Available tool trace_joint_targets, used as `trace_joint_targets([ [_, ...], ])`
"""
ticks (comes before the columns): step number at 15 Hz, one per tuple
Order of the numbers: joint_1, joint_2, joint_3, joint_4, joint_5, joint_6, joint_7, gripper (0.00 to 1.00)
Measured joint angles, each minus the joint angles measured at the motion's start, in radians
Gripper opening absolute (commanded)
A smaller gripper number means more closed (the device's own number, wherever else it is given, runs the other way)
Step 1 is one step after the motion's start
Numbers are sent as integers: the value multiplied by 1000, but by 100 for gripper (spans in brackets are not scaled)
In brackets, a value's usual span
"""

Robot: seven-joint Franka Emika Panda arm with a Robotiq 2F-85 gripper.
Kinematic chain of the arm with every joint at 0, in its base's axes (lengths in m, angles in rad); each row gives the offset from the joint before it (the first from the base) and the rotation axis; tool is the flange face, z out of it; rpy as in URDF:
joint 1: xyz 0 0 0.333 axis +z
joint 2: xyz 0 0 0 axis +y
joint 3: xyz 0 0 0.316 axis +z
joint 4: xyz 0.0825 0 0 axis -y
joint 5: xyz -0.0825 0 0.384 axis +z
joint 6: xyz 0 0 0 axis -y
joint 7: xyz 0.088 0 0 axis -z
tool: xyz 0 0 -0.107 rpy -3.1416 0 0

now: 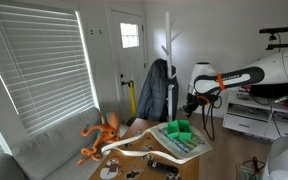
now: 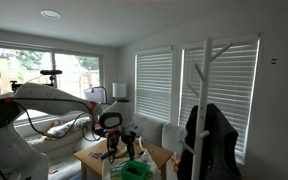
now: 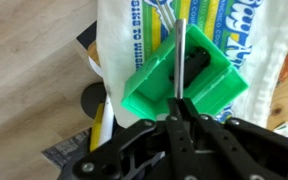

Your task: Lift the spoon and put it in the green lunch box

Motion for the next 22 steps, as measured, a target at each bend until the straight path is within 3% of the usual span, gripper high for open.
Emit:
trace_joint_targets([
  [3, -35, 12, -13, -14, 27, -36, 81, 2],
  [8, -35, 20, -54, -19, 197, -128, 128, 2],
  [9, -35, 21, -64, -19, 229, -138, 138, 9],
  [11, -36, 23, -67, -19, 232, -139, 137, 9],
  [12, -36, 23, -65, -19, 232, -139, 137, 2],
  [15, -35, 28, -63, -18, 241, -152, 155, 2],
  [21, -36, 103, -62, 30, 315, -238, 332, 2],
  [22, -37, 114, -63, 40, 321, -243, 352, 9],
])
